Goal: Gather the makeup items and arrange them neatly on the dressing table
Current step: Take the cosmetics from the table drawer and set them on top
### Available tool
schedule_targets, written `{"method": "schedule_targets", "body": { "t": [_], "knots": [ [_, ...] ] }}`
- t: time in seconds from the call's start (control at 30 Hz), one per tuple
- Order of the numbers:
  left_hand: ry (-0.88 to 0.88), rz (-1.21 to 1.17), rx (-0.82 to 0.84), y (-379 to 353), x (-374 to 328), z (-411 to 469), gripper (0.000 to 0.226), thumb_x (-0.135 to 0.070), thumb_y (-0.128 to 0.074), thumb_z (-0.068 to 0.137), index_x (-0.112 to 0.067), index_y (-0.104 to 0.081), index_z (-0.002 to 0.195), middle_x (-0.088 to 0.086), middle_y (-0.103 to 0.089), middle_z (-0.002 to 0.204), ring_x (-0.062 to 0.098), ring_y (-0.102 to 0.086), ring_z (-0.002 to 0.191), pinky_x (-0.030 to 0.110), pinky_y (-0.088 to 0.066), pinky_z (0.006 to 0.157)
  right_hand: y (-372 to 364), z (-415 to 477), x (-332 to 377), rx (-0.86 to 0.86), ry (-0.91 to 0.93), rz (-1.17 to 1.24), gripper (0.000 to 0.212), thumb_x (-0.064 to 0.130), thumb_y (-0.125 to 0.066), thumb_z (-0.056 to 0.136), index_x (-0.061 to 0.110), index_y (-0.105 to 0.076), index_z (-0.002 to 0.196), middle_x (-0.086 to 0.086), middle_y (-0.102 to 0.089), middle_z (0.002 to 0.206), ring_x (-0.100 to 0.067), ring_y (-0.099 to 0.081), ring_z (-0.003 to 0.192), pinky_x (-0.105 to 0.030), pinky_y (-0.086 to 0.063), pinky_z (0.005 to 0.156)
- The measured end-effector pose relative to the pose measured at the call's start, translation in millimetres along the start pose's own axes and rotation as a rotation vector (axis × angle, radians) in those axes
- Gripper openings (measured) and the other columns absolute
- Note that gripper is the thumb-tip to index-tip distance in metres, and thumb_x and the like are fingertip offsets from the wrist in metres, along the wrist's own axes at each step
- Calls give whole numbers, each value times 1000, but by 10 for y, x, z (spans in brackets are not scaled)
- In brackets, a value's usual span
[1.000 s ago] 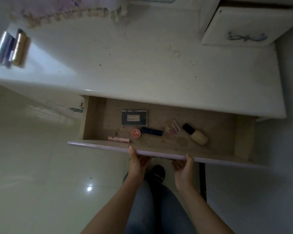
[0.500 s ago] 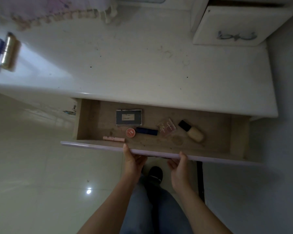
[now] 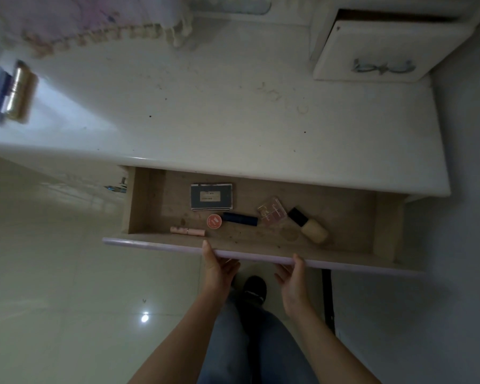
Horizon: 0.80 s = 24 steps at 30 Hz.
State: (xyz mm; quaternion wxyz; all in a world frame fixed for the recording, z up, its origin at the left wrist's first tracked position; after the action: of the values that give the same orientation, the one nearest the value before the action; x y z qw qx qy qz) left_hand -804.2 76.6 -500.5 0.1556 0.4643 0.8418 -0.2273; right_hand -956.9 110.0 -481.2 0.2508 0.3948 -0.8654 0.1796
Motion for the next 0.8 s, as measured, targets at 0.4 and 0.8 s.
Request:
{"method": "schedule_targets", "body": {
  "t": [0.4,0.8],
  "knots": [
    [73,670,129,135,-294,-587,48,-41,-35,95,-2,-60,107,16,-63,104,19,-63,90,28,-50,78,-299,-566,144,215,53,-716,24,12,-50,91,15,-58,70,-10,-65,77,-10,-57,60,-17,-42,58],
    [-431,1552,-17,198,-1686,62,19,-16,-51,90,-9,-66,100,5,-67,99,17,-61,88,28,-47,79,-1094,263,629,188,337,-1144,23,5,-58,85,-1,-63,107,-16,-65,107,-27,-59,100,-27,-43,80]
  ]
}}
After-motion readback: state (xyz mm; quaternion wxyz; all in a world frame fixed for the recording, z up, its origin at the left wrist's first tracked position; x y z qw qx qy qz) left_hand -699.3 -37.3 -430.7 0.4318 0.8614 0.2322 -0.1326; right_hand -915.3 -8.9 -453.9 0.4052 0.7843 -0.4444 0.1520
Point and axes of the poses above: each hand's wrist, its own z-axis towards the middle knuckle, its own y-axis out of the back of the hand, x = y × z, the point moved 6 cm from there along z, towards the middle knuckle
